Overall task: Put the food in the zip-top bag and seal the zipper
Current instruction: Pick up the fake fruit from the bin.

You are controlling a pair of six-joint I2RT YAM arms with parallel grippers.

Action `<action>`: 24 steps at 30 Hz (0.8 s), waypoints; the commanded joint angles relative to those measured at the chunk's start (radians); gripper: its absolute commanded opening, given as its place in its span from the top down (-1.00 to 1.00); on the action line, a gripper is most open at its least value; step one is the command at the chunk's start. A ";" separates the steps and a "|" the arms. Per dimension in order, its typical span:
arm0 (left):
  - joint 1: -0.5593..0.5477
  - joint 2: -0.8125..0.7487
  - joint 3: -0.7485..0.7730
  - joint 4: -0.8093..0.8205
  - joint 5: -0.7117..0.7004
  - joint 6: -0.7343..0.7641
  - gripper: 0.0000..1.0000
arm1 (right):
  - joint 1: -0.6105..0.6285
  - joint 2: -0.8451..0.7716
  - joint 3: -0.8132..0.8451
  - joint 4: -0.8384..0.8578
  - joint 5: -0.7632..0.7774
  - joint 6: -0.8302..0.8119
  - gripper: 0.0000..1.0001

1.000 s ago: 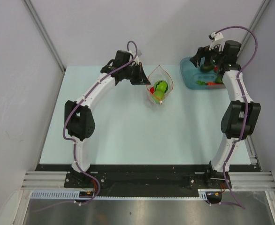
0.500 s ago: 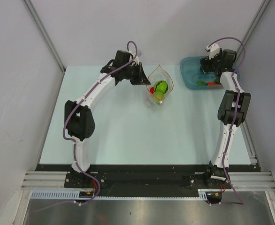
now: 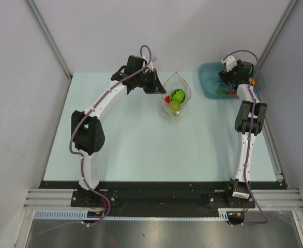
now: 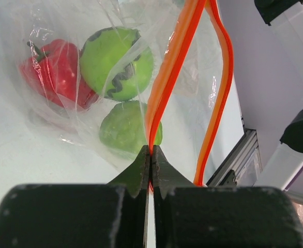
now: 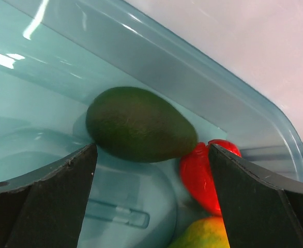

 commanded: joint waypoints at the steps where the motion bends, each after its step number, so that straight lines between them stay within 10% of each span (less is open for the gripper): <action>1: 0.003 0.006 0.034 0.023 0.027 -0.014 0.93 | 0.012 0.043 0.086 0.075 0.040 -0.064 -0.85; 10: 0.008 0.028 0.051 0.020 0.035 -0.018 0.94 | 0.029 0.135 0.149 0.131 0.066 -0.132 -0.68; 24: 0.011 0.025 0.048 0.024 0.035 -0.026 0.93 | 0.035 -0.050 -0.015 0.240 0.017 -0.083 0.67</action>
